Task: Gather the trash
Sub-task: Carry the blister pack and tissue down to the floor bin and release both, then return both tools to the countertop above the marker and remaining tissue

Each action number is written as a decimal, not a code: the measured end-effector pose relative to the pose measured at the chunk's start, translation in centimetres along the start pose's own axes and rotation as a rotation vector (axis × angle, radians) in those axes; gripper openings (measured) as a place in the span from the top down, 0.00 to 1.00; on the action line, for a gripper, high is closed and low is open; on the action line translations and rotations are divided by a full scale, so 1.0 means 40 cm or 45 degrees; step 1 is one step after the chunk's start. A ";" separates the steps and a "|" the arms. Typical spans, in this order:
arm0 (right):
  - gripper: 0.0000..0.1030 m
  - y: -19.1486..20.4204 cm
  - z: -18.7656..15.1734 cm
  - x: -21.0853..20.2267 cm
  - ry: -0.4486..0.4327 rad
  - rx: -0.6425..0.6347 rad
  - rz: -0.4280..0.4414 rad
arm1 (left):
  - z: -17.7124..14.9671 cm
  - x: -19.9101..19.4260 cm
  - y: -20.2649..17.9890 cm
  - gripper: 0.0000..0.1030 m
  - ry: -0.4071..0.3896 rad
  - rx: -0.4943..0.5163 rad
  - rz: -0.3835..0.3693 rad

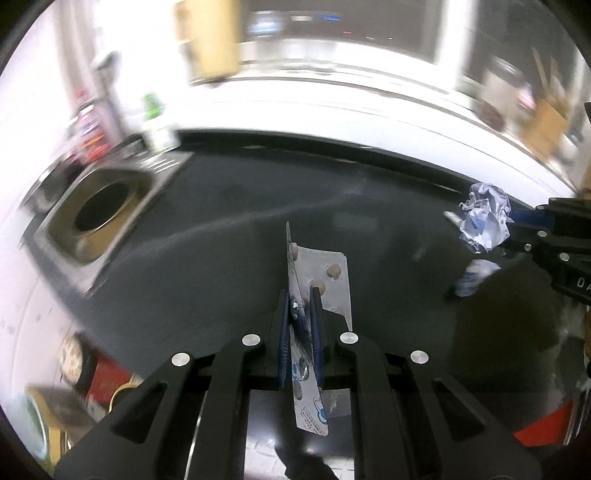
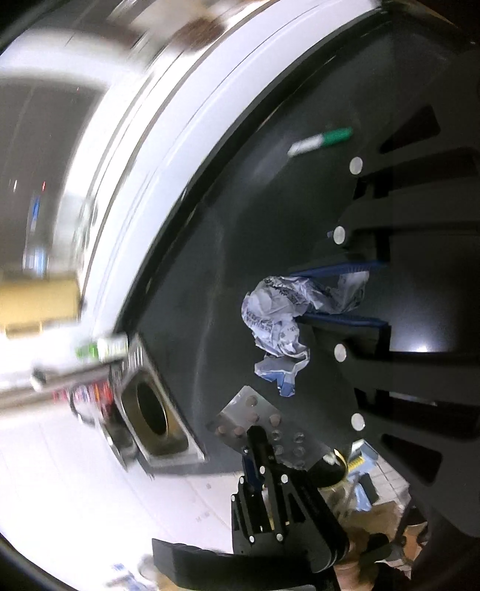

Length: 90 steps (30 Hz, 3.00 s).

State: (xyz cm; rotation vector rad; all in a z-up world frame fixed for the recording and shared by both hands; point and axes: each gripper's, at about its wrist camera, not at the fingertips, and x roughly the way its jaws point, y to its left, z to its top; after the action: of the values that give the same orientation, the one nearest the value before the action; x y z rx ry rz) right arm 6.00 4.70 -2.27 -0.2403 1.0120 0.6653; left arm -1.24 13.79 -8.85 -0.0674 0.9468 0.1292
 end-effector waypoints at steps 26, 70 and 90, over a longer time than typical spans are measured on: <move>0.81 1.084 0.145 0.508 0.321 -0.535 0.602 | -0.618 -0.153 0.870 0.90 0.167 -0.882 0.543; 0.29 0.833 0.199 0.458 0.248 -0.306 0.454 | -0.464 -0.071 0.754 0.16 0.024 -0.624 0.410; 0.29 -0.194 -0.098 -0.166 -0.071 0.307 -0.177 | 0.004 0.012 -0.292 0.11 -0.160 0.420 -0.384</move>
State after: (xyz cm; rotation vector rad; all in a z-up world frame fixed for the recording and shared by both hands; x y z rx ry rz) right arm 5.65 -5.90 0.39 -0.0796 1.0020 0.4170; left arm 0.82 2.29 -9.13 0.1015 0.8119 -0.2986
